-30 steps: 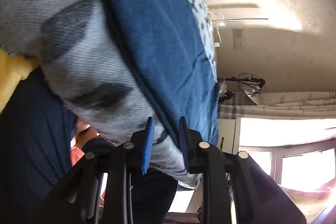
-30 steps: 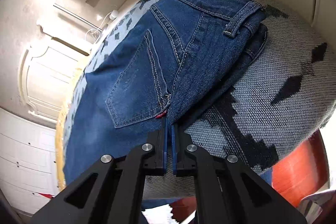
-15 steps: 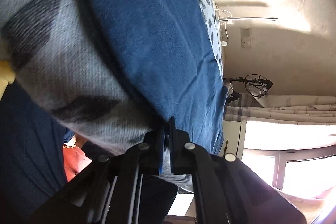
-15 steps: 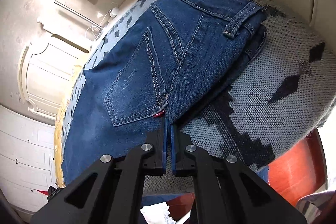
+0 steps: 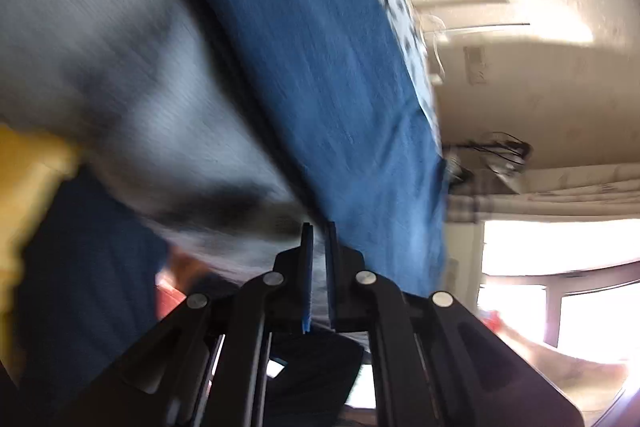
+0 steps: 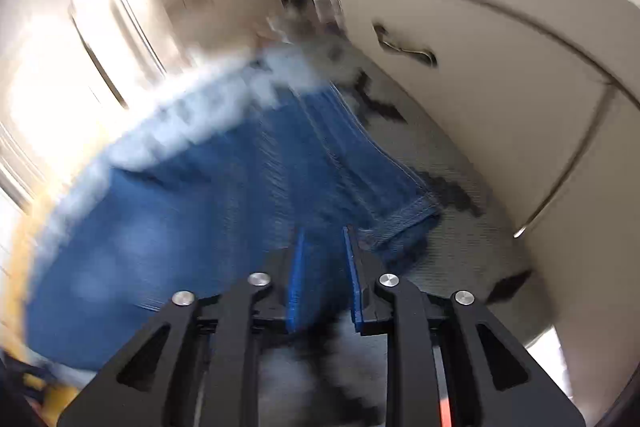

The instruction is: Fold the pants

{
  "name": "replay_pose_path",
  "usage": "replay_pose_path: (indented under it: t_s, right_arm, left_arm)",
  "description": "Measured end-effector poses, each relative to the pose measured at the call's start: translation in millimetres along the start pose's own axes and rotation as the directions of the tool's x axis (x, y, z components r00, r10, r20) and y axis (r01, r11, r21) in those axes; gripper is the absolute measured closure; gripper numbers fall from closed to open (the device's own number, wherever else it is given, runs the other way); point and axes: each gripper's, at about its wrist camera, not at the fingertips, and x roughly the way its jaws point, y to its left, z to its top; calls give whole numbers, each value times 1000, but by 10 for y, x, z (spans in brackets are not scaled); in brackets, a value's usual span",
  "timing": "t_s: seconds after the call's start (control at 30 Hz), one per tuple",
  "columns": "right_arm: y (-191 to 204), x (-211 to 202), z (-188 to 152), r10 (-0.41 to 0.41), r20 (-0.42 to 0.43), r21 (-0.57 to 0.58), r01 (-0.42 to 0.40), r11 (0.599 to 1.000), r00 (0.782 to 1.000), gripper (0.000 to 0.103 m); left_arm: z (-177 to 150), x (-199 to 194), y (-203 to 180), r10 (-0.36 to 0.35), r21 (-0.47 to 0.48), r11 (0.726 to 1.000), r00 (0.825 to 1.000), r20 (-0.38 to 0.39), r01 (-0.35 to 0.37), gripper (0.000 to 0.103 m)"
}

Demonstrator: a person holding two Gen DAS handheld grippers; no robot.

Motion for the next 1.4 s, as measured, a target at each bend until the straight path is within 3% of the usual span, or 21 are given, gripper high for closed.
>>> replay_pose_path:
  t_s: [0.07,0.17,0.23,0.3,0.33,0.43,0.47,0.5,0.53,0.63,0.73,0.77,0.83,0.93,1.03,1.07,1.13,1.2,1.3,1.33,1.4]
  right_arm:
    - [-93,131,-26,-12,-26,-11,12,1000,1000,86]
    - [6,138,-36,-76,-34,-121,71,990,997,86]
    - [102,168,-42,-133,-32,-157,126,979,991,86]
    - [192,204,-46,-191,-25,-193,183,964,981,85]
    - [195,209,-75,-200,-25,-196,191,962,979,85]
    - [202,152,-56,-234,-42,-186,223,957,971,86]
    - [211,88,-40,-271,-29,-176,262,949,962,85]
    - [251,28,-8,-283,-2,-173,278,945,959,81]
    - [309,-26,31,-276,23,-175,276,945,961,79]
    - [695,-89,234,-153,63,-235,164,958,986,79]
    - [1253,2,430,-18,85,-329,45,943,996,51]
    - [1483,80,484,67,72,-381,-35,924,995,47]
    - [1798,218,536,101,56,-455,-65,888,993,46]
    - [2118,463,651,152,23,-523,-118,844,988,46]
    - [2322,836,715,140,-33,-586,-132,800,990,46]
    - [2365,1000,759,91,-30,-603,-90,793,995,47]
    - [2334,1215,833,35,-27,-604,-44,796,999,46]
    - [2172,1332,932,40,-18,-541,-43,840,999,26]
    - [2020,1243,1000,82,22,-467,-62,882,996,23]
    - [1999,1179,1007,66,72,-457,-26,889,995,23]
    - [1856,1002,1051,1,164,-389,64,919,986,23]
  left_arm:
    - [138,-396,6,95,73,991,982,161,-108,97]
    - [491,-757,-144,199,263,911,897,395,-318,85]
    - [787,-618,-151,233,401,824,883,407,-401,71]
    - [1016,-394,-39,290,500,749,894,341,-434,70]
    - [1140,-337,70,342,509,714,874,345,-480,76]
    - [1590,-664,327,470,376,651,739,484,-660,81]
    - [1732,-864,355,461,326,658,705,539,-679,81]
    - [1815,-952,351,450,312,664,697,559,-679,81]
    - [1873,-957,283,426,341,663,710,560,-667,79]
    - [1961,-611,10,335,570,605,827,452,-556,69]
    - [2066,-219,-119,310,706,527,881,358,-472,50]
    - [2160,-122,-56,350,722,511,880,321,-467,49]
    - [2413,-50,67,450,681,481,822,348,-552,49]
    - [2619,-147,159,476,640,514,810,341,-571,64]
    - [2512,-131,-41,542,612,372,699,467,-698,69]
    - [2488,-151,-72,545,593,371,684,484,-715,69]
    - [2389,-233,-104,524,585,436,721,453,-684,69]
    - [2275,-278,-144,495,573,492,752,435,-655,69]
    - [2077,-271,-99,448,597,561,817,364,-573,66]
    - [2085,-209,-41,478,595,540,799,365,-595,65]
    - [2187,-217,129,555,543,476,715,424,-692,65]
